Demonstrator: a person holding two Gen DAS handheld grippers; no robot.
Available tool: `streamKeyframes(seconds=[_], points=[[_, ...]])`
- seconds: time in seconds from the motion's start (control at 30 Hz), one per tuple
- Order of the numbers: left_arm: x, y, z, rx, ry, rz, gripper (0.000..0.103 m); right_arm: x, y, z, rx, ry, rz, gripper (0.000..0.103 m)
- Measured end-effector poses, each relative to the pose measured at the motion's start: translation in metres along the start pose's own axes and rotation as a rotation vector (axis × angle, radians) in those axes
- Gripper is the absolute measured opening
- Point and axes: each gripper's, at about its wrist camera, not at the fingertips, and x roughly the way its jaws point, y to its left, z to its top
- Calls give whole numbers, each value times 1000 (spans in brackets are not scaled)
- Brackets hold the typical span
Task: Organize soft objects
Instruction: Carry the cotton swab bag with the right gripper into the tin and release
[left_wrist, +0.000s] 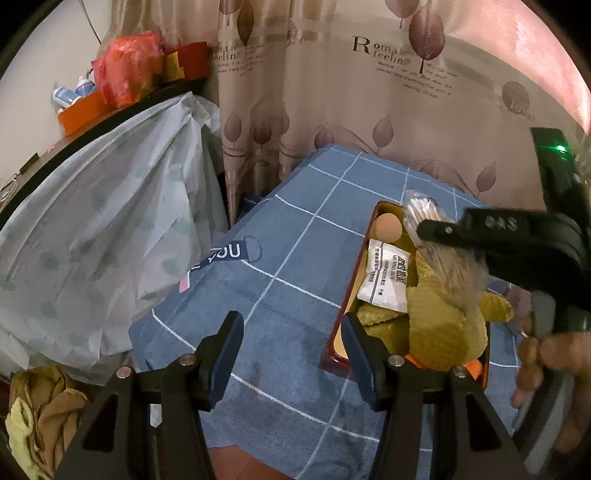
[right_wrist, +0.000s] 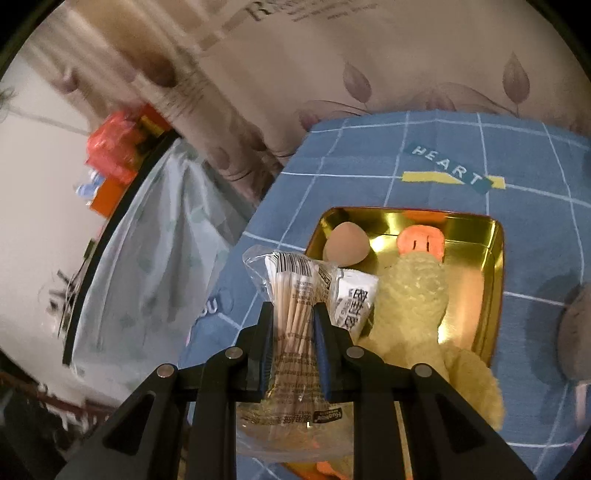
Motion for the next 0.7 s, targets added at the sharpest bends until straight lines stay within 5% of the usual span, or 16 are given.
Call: streamKeyframes(seconds=[0.27,0.4,0.7], points=[[3,-1,-1,-4,8,-6,56,26,-6,12,116,-25,-47,31],[3,-1,-2,-9,10,-5,56,26,-4,13,103,-52,-63,59],[4,-5,-3,3,13,8,56,9,-13,6,88,-40,-27,59]])
